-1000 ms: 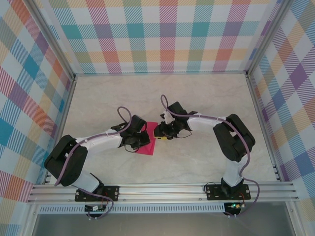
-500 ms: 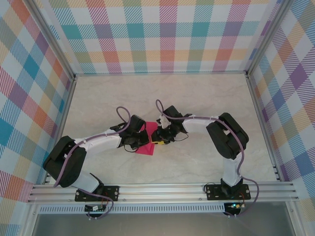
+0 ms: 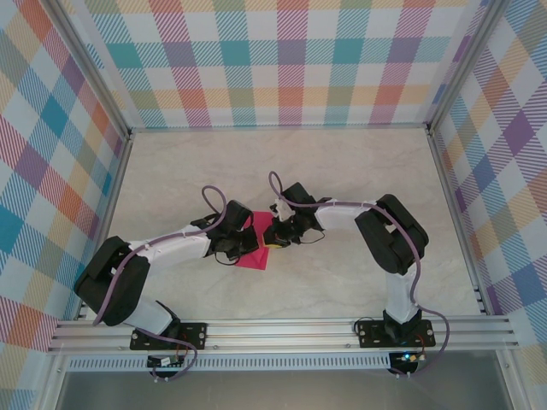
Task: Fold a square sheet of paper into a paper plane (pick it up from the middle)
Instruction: Fold the triangle a second time at the center of the table.
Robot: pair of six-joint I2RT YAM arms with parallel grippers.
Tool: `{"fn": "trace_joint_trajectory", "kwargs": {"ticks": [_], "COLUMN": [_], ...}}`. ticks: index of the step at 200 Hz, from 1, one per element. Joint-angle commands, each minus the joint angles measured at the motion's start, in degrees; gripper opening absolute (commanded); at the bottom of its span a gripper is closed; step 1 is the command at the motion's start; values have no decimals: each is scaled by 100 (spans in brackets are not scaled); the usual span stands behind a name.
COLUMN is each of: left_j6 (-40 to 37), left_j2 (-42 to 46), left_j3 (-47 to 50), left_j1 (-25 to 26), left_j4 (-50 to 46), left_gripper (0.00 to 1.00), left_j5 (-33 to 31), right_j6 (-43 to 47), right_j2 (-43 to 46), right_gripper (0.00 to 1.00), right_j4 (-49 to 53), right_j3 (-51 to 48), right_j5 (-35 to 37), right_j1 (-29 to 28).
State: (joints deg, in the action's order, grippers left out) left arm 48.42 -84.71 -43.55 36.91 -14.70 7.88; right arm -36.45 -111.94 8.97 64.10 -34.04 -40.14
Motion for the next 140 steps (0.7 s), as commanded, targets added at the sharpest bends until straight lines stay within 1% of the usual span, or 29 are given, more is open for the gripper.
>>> {"fn": "trace_joint_trajectory", "kwargs": {"ticks": [1, 20, 35, 140], "left_j6": [11, 9, 8, -61], "left_j2": [267, 279, 252, -158], "left_j3": [55, 74, 93, 31], "left_j1": [-96, -99, -96, -97], "left_j4": [0, 112, 190, 362], "left_gripper": [10, 15, 17, 15], "left_j5": [-3, 103, 168, 344], "right_j6": [292, 384, 433, 510], "right_j2": [-56, -86, -130, -153], "right_gripper": [7, 6, 5, 5], "right_j4": [241, 296, 354, 569], "right_j3": [214, 266, 315, 366], "right_j5": [309, 380, 423, 782], "right_j1": [-29, -29, -29, -31]}}
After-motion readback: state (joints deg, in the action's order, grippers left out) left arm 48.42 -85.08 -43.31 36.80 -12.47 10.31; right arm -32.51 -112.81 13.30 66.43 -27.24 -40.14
